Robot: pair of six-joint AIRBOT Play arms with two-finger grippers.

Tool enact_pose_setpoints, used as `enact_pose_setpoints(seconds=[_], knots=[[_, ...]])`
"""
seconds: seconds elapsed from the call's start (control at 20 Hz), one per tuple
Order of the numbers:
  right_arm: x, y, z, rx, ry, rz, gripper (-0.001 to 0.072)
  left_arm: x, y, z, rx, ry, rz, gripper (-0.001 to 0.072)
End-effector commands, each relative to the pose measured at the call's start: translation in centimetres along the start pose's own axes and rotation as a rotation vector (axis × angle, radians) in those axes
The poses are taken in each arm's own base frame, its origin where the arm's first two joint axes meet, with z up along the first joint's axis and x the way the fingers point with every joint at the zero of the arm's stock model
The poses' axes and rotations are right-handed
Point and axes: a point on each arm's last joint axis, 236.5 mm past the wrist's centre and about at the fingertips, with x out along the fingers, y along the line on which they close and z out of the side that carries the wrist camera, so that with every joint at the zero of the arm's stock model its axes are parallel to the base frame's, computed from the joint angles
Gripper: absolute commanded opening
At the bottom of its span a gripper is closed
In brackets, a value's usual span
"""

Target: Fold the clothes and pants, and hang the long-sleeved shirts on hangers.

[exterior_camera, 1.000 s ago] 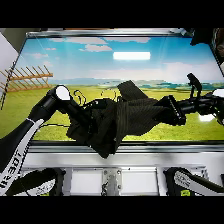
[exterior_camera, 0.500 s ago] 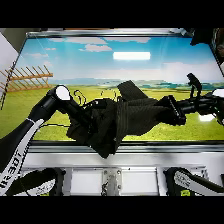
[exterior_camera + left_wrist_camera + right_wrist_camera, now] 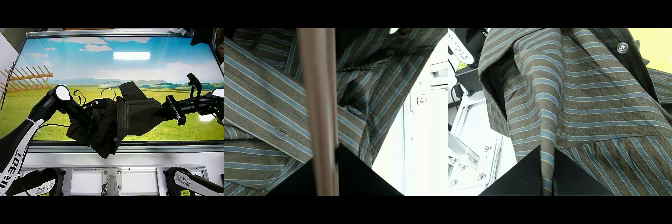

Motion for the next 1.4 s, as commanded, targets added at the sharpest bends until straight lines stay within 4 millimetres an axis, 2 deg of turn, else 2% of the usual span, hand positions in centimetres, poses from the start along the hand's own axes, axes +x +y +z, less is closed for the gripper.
enact_pose_setpoints(seconds=[0.0,0.25,0.3,0.35,0.4,0.65,0.85,1.15,1.25,1.35], knots=[[0.0,-0.1,0.0,0.003,-0.001,-0.003,0.0016,0.0,-0.1,0.3,0.001,-0.013,-0.002,0.0008],[0.0,-0.1,0.5,-0.002,-0.022,-0.004,0.0014,0.0,-0.3,0.1,0.001,-0.002,-0.010,0.0010],[-0.1,-0.1,1.0,-0.007,-0.044,-0.006,0.0013,0.0,-0.3,0.1,0.000,-0.001,-0.012,0.0100],[-0.1,-0.2,1.5,-0.014,-0.067,-0.007,0.0013,0.0,-0.2,0.1,-0.027,-0.002,-0.008,0.0321],[-0.1,-0.2,1.9,-0.019,-0.084,-0.009,0.0013,0.0,0.0,0.2,-0.088,-0.006,0.002,0.0402],[-0.2,-1.2,2.4,-0.021,-0.101,-0.052,0.0010,-0.1,-0.3,0.0,-0.227,-0.001,-0.011,0.0403],[-0.2,-1.4,2.4,-0.020,-0.101,-0.059,0.0009,-1.3,0.7,-0.7,-0.434,-0.037,0.003,0.0403],[-0.2,-1.4,2.4,0.007,-0.102,-0.060,0.0009,-3.2,1.6,-1.2,-0.511,-0.080,0.046,0.0405],[-0.2,-1.4,2.3,0.028,-0.101,-0.059,0.0009,-4.2,2.1,-1.0,-0.550,-0.114,0.096,0.0634],[-0.2,-1.5,2.3,0.030,-0.099,-0.062,0.0009,-6.0,3.4,-0.9,-0.585,-0.174,0.181,0.0631]])
